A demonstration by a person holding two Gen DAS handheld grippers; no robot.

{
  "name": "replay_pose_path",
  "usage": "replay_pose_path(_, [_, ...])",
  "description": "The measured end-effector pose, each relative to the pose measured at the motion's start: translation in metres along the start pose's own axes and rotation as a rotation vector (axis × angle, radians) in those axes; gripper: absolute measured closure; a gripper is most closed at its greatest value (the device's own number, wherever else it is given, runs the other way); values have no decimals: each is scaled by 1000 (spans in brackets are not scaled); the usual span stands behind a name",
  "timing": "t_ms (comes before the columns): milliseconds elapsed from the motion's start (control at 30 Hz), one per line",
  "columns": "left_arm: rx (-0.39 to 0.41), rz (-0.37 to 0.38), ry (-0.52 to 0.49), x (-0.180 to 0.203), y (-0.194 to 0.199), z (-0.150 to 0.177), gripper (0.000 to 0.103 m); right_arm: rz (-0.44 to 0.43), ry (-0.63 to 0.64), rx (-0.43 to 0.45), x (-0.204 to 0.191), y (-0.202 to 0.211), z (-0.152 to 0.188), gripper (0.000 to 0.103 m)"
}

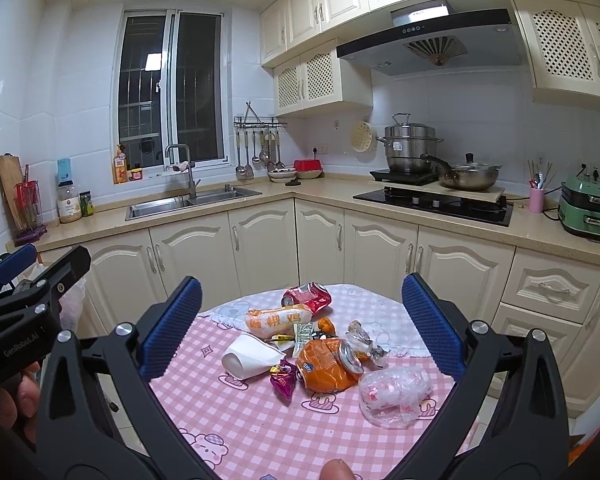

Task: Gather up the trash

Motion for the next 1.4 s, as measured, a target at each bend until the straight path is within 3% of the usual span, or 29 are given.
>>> replay_pose_path(333, [-52,10,-3,2,-27,17,4,21,-12,-47,15,-19,11,5])
replay_pose_path(533, [-129,9,-20,8,-62,42,4,59,-14,-117,33,-45,28,5])
replay_pose_path(700, [-235,20,-53,15,-106,77,4,108,-37,-203,61,-73,55,5])
replay_pose_path(933, [-407,73,-163,36,-179,136,4,169,-118,-379,109,-116,117,5])
replay_pose_path(1167, [-528,89,-139,44,-243,173,4,184,-129,-475,124,-141,150,5])
replay_pose_path(1400, [-662,189,-75,60,-284,203,5,156,-157,-541,128,-164,169,5])
Point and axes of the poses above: each gripper's, at about its wrist camera, not at the fingertips, and y roughly against the way its jaws point, x to its right, z to its underside, the point moved 6 cm from there along -y, roughly the way its jaws point, and after that the axes turned 4 degrees about -x, right-handed, at the moved point
